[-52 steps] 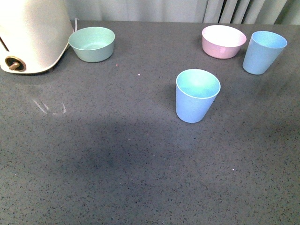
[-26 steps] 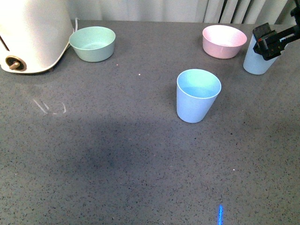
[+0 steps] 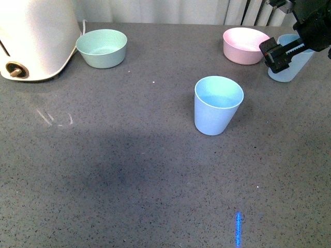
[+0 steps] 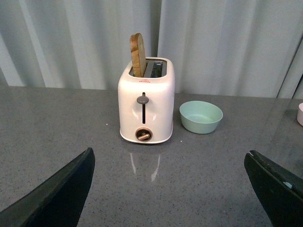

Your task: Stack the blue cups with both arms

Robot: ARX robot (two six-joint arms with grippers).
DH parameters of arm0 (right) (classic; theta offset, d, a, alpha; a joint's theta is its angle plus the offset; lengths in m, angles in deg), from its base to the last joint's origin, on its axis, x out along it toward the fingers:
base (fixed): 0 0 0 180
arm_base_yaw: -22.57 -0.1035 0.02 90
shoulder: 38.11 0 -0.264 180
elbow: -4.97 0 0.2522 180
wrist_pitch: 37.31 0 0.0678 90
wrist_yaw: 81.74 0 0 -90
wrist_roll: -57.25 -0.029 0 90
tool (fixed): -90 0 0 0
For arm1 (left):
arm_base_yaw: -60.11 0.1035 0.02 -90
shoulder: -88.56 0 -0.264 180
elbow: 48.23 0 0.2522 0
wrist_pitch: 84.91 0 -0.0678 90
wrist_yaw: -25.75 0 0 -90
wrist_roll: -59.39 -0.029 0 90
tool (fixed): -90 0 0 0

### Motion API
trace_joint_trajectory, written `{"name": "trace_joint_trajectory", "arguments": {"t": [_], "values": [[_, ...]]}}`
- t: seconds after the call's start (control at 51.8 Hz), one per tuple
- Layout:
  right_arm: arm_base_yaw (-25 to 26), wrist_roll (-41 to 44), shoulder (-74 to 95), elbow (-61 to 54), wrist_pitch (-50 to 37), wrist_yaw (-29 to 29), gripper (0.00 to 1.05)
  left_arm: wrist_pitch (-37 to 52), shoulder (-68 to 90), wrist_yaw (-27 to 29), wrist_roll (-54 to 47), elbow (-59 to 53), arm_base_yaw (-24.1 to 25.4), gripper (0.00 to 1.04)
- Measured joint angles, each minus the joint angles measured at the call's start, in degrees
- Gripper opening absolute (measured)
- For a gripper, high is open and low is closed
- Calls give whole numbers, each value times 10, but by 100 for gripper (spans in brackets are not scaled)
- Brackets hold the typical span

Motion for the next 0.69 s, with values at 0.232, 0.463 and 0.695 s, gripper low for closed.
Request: {"name": "trace_joint_trajectory", "arguments": {"t": [0.232, 0.463, 0.695], "values": [[-14, -2, 22, 26, 22, -7, 75, 0, 0, 0, 0, 0, 0, 96], [-12, -24, 28, 31, 36, -12, 30, 0, 0, 0, 0, 0, 0, 96], [6, -30, 13, 22, 54, 16, 2, 0, 0, 0, 0, 0, 0, 96]]}}
